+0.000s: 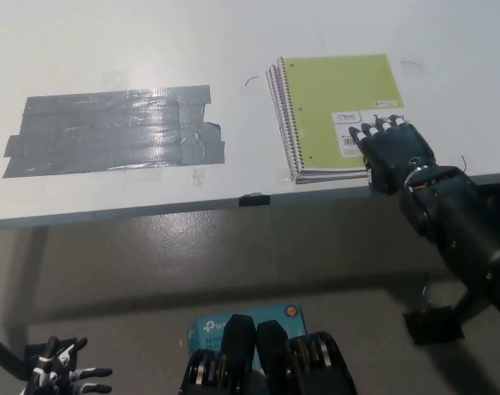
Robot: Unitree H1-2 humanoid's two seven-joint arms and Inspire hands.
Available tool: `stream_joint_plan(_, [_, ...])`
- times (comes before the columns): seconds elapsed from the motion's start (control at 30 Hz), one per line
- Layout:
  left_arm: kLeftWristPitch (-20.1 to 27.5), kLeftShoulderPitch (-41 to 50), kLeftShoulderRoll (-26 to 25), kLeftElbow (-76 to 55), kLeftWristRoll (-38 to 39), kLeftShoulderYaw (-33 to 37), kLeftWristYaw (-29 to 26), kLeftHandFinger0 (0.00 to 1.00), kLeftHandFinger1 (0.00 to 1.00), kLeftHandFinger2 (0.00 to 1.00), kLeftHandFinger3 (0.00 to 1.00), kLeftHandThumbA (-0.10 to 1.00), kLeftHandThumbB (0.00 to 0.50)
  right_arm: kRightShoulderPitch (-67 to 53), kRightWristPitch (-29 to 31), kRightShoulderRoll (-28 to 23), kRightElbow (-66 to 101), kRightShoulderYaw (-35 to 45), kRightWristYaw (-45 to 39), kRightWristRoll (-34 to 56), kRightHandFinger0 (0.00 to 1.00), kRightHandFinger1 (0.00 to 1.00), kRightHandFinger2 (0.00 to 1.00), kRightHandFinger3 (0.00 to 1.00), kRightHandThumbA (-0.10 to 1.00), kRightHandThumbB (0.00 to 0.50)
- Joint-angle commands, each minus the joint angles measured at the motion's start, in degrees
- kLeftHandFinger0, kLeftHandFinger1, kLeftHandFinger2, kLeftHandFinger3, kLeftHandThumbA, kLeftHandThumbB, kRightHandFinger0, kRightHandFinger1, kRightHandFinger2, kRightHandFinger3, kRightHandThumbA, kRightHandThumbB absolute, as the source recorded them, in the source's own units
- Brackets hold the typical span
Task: The robot uses its right hand to align two notebooks stacked together until they are fully overlapped
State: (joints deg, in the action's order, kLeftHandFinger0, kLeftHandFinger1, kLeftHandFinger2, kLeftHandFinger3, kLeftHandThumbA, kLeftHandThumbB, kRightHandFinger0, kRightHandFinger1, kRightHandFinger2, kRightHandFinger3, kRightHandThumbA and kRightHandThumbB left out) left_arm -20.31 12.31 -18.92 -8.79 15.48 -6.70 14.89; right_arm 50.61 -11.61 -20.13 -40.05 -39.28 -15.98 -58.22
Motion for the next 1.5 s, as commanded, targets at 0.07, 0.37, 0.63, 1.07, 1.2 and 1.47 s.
stream_joint_plan(0.07, [1.8,0.7,-0.4,-1.3,0.2,0.0,0.9,0.43,0.61,0.67,1.0,1.0,0.5,-2.2,1.7,-2.2,-0.8,-1.9,-3.0,-0.5,1.0,1.0,1.0,1.0,1.0,0.5])
stream_joint_plan(0.37, [2.1,0.6,-0.5,-1.1,0.3,0.2,1.3,0.38,0.6,0.67,1.0,1.0,0.5,-2.7,4.2,-2.3,1.0,-4.8,-2.0,-1.8,1.0,1.0,1.0,1.0,1.0,0.5])
stream_joint_plan(0.63, [2.2,0.5,-0.8,-1.0,0.1,0.4,1.4,0.41,0.62,0.71,1.0,1.0,0.5,-3.5,5.6,-2.3,2.4,-6.3,0.3,-3.0,1.0,1.0,1.0,1.0,1.0,0.5])
stream_joint_plan(1.07, [1.8,0.7,-0.5,-0.9,0.0,0.7,1.3,0.46,0.64,0.72,1.0,1.0,0.5,-3.9,4.7,-1.5,2.2,-6.3,-0.1,-3.4,1.0,1.0,1.0,1.0,1.0,0.5])
stream_joint_plan(1.2, [1.2,0.7,-0.4,-1.1,0.5,0.4,1.2,0.4,0.62,0.68,1.0,1.0,0.5,-3.5,3.3,-1.6,2.1,-5.7,-1.5,-3.3,1.0,1.0,1.0,1.0,1.0,0.5])
stream_joint_plan(1.47, [2.0,1.0,-0.4,-1.1,-0.3,0.8,1.1,0.41,0.61,0.69,1.0,1.0,0.5,-3.5,-1.8,-0.8,1.9,-5.6,-4.2,-5.0,1.0,1.0,1.0,1.0,1.0,0.5])
